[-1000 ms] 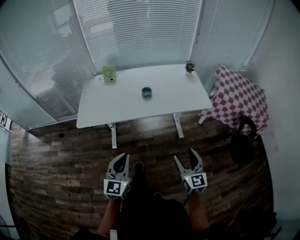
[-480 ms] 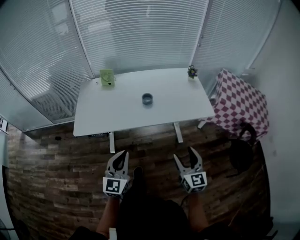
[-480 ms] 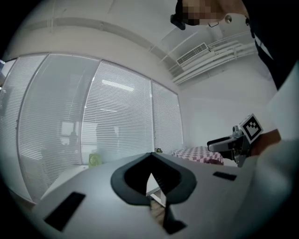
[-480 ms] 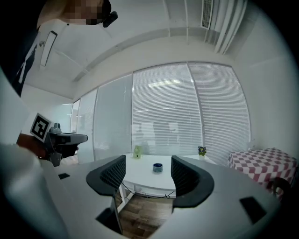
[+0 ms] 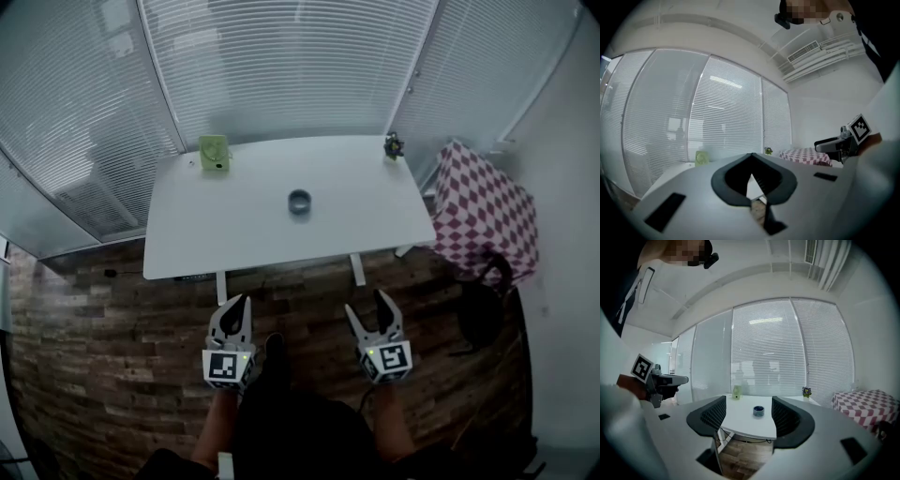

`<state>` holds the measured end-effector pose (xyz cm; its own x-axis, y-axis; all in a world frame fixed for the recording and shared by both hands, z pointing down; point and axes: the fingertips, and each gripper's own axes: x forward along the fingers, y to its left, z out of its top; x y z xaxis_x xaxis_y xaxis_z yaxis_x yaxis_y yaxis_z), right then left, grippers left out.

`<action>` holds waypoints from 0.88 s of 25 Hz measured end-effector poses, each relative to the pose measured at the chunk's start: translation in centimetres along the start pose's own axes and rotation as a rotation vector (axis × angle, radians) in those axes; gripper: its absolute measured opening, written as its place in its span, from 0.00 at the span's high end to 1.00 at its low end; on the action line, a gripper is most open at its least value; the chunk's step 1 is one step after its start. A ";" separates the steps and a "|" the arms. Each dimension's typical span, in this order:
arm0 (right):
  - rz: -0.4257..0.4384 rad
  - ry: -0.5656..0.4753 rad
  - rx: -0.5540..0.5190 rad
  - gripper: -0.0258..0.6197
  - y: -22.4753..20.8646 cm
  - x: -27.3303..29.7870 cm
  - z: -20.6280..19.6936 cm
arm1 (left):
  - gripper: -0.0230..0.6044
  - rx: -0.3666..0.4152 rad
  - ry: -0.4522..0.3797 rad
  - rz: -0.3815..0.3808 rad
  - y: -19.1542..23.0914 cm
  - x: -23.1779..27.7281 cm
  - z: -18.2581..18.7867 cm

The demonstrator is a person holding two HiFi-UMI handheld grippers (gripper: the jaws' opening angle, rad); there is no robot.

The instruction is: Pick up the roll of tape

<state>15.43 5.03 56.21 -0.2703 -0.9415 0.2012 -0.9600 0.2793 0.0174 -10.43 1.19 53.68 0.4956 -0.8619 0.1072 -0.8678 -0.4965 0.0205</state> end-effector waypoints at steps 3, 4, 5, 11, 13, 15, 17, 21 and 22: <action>0.000 -0.010 0.011 0.53 0.1 1.5 0.2 | 0.95 0.027 0.018 0.005 1.4 1.2 0.6; 0.003 -0.012 0.013 0.53 0.3 2.1 0.4 | 0.95 0.021 0.010 -0.001 1.8 1.8 0.8; 0.009 -0.017 0.018 0.53 0.6 2.7 0.5 | 0.95 0.015 0.000 -0.010 2.1 2.3 1.0; -0.023 -0.029 0.004 0.53 0.4 6.1 2.0 | 0.95 0.036 -0.013 -0.081 3.8 5.4 2.1; -0.033 -0.025 0.011 0.53 0.5 7.1 2.2 | 0.95 0.041 -0.016 -0.109 4.6 6.5 2.5; -0.044 -0.010 0.022 0.53 0.8 8.2 2.5 | 0.95 0.017 -0.019 -0.118 5.6 7.4 2.8; -0.064 -0.016 0.020 0.53 0.8 9.2 3.0 | 0.95 0.002 -0.021 -0.131 6.5 8.2 3.0; -0.106 -0.010 0.000 0.53 0.4 10.2 3.2 | 0.95 0.008 -0.015 -0.174 7.5 9.9 2.8; -0.108 -0.006 0.000 0.53 0.4 10.4 3.2 | 0.95 0.006 -0.014 -0.180 7.6 10.3 2.9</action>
<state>12.03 -5.28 55.17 -0.1656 -0.9672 0.1925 -0.9836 0.1760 0.0382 -11.86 -11.74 52.04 0.6434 -0.7604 0.0886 -0.7648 -0.6435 0.0318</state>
